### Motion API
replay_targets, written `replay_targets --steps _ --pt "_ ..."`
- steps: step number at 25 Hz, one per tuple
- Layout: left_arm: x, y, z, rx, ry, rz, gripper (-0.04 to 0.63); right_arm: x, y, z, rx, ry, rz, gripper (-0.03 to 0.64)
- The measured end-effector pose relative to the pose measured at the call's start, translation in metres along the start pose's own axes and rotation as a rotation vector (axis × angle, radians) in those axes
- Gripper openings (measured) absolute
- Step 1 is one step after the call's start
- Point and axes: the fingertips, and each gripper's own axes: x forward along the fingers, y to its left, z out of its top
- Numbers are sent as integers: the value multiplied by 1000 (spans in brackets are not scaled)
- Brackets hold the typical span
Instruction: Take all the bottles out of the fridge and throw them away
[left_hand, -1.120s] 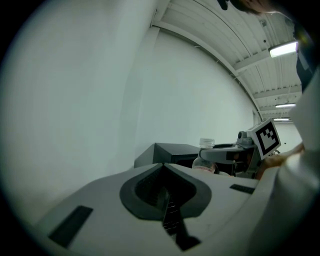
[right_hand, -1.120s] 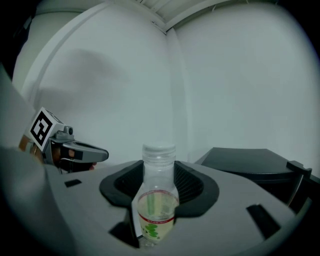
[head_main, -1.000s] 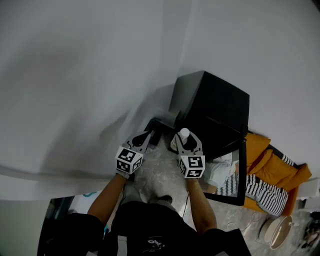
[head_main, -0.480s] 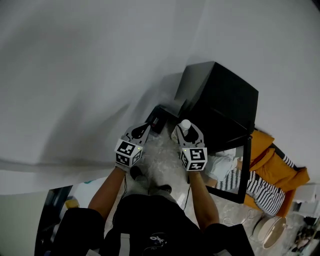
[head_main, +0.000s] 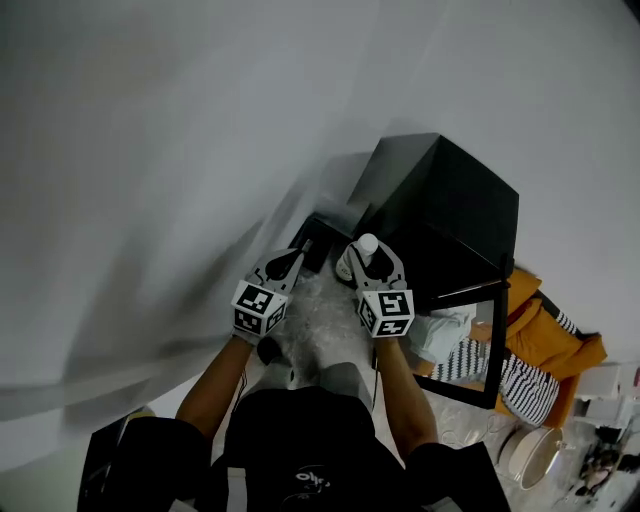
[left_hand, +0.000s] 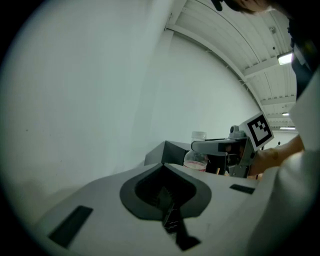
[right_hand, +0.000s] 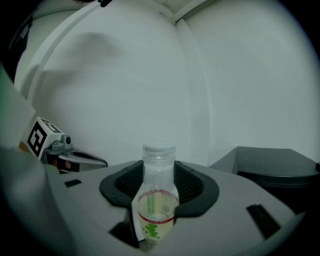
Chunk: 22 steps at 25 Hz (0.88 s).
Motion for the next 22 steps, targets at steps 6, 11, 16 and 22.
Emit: replay_targets --steps 6,11,16,22 --pt "0 13 -6 -31 -11 55 2 24 -2 0 -16 5 57 195" --pt "15 15 2 -24 -20 117 2 43 -12 4 -39 -2 138 195" --pt "39 1 11 -12 -32 165 2 52 -34 -3 -48 16 208 195" --pt "57 -3 14 -11 -30 205 2 63 -52 -12 -46 27 251 195"
